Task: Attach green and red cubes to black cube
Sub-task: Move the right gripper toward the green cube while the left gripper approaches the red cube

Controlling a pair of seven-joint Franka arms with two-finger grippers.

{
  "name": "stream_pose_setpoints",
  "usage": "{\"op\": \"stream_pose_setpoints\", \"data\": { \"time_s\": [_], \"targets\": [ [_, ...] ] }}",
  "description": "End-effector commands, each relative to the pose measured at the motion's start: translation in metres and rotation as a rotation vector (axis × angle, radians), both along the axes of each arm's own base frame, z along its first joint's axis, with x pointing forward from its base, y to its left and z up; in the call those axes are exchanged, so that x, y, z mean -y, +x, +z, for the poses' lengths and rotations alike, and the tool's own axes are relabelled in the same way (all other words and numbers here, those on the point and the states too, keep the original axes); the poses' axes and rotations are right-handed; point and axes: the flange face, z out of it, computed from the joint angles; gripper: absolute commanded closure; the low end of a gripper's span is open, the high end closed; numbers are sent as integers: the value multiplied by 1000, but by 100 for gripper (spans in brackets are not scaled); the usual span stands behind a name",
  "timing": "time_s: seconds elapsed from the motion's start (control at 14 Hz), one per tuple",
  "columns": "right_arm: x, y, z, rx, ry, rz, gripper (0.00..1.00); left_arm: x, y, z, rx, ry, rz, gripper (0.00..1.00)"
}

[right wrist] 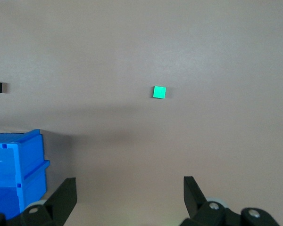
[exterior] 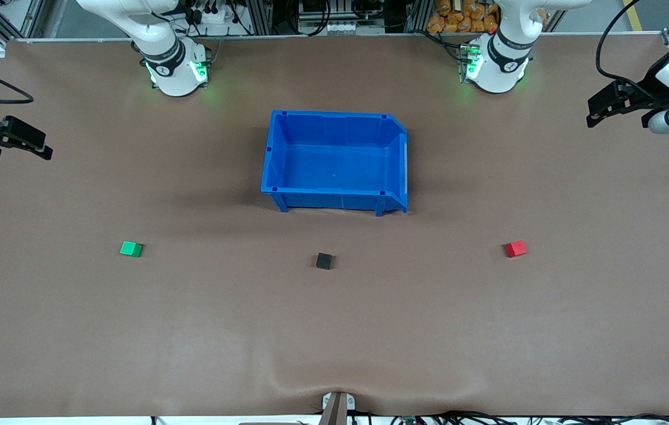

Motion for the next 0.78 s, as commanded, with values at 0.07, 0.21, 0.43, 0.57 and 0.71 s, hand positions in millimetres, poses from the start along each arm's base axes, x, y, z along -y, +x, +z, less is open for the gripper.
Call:
{"op": "stream_pose_setpoints", "data": {
  "time_s": [0.07, 0.21, 0.43, 0.57, 0.71],
  "targets": [
    [-2, -7, 1, -1, -3, -1, 0, -7, 1, 8, 10, -12, -19, 0],
    [-3, -6, 1, 2, 1, -3, 0, -9, 4, 11, 17, 3, -26, 0],
    [-3, -5, 0, 2, 1, -1, 0, -6, 13, -6, -16, -8, -21, 0],
    [-2, -5, -1, 2, 1, -4, 0, -11, 19, -17, -37, -8, -19, 0],
    [-3, 0, -6, 5, 1, -3, 0, -16, 23, -24, -48, -8, -7, 0]
  ]
}}
